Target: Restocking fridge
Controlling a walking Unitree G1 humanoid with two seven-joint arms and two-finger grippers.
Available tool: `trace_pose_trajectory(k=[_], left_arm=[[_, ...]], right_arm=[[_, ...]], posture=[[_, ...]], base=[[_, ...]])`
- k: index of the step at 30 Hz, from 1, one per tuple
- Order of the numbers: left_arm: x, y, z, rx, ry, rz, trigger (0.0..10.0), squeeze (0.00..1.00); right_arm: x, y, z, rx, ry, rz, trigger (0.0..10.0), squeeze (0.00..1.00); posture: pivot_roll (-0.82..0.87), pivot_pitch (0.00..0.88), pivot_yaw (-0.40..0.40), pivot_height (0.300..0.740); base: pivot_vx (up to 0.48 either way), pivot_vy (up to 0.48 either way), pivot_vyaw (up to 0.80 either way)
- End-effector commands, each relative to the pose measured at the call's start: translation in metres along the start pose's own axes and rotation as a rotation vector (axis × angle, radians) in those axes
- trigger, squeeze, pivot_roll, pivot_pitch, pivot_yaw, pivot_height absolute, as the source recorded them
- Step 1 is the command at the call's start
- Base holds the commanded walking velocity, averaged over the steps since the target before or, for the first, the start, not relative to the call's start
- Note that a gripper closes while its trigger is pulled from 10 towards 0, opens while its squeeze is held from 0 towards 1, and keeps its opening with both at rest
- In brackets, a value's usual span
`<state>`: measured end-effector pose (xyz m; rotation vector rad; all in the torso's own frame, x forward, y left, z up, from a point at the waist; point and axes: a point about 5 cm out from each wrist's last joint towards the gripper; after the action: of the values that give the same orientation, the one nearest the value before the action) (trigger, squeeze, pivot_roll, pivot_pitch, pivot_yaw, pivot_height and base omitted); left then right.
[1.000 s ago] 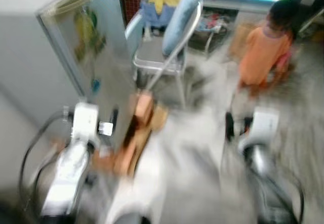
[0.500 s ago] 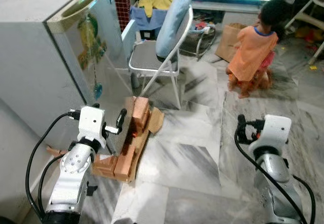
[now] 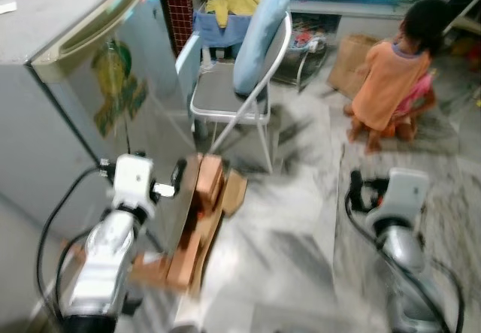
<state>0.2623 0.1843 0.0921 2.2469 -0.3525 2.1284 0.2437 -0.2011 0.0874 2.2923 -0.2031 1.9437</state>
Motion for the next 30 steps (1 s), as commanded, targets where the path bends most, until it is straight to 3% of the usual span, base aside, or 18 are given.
trace_pose_trajectory(k=[1, 5, 13, 15, 17, 21, 24, 27, 30], left_arm=[[-0.001, 0.0, -0.002, 0.006, -0.004, -0.004, 10.0, 0.0], [-0.004, -0.002, -0.004, 0.014, -0.018, -0.06, 10.0, 0.0], [-0.001, -0.008, 0.001, 0.017, -0.008, -0.053, 10.0, 0.0], [0.0, -0.006, 0.002, -0.007, -0.011, -0.091, 10.0, 0.0], [0.007, 0.005, 0.004, -0.069, 0.017, -0.063, 10.0, 0.0], [0.009, 0.009, 0.005, -0.077, 0.024, -0.073, 10.0, 0.0], [0.009, 0.014, 0.006, -0.104, 0.007, -0.168, 10.0, 0.0], [0.011, 0.021, 0.008, -0.174, 0.012, -0.194, 10.0, 0.0], [0.011, 0.017, 0.014, -0.143, 0.013, -0.188, 10.0, 0.0]], right_arm=[[0.002, 0.005, -0.002, -0.017, 0.007, -0.006, 10.0, 0.0], [0.001, 0.005, -0.003, -0.018, 0.0, 0.002, 10.0, 0.0], [0.0, 0.006, -0.003, -0.017, -0.005, -0.003, 10.0, 0.0], [0.0, 0.006, -0.003, -0.015, -0.003, -0.002, 10.0, 0.0], [-0.002, 0.005, -0.001, -0.008, -0.005, -0.004, 10.0, 0.0], [0.0, 0.002, 0.002, -0.005, 0.0, -0.002, 10.0, 0.0], [-0.001, 0.002, 0.002, -0.003, -0.003, -0.005, 10.0, 0.0], [-0.001, 0.002, 0.001, -0.001, -0.008, -0.006, 10.0, 0.0], [-0.002, 0.003, 0.0, -0.006, -0.019, -0.022, 10.0, 0.0]], posture=[[-0.01, 0.009, 0.002, 0.74], [-0.01, 0.012, 0.003, 0.74], [-0.02, 0.017, 0.002, 0.74], [-0.03, 0.018, 0.003, 0.74], [-0.02, 0.017, 0.0, 0.74], [-0.02, 0.019, -0.003, 0.74], [-0.02, 0.021, -0.006, 0.74], [-0.01, 0.025, -0.019, 0.74], [-0.02, 0.027, -0.017, 0.74]], base=[[0.0, 0.0, 0.0], [0.0, 0.112, 0.0], [0.0, 0.48, 0.0], [0.0, 0.379, 0.0], [0.0, 0.0, 0.0], [0.0, 0.0, 0.0], [0.0, 0.0, 0.0], [0.0, 0.0, 0.0], [0.0, 0.0, 0.0]])
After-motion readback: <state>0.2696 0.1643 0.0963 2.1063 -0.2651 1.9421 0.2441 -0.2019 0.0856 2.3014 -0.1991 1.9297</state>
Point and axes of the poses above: a point about 5 cm out from each wrist's last joint towards the gripper, its own z axis pointing out of the wrist towards the gripper, its own x axis along the axis of the wrist's last joint, y = z × x, and after that the axes turned 1 degree about z, right-handed
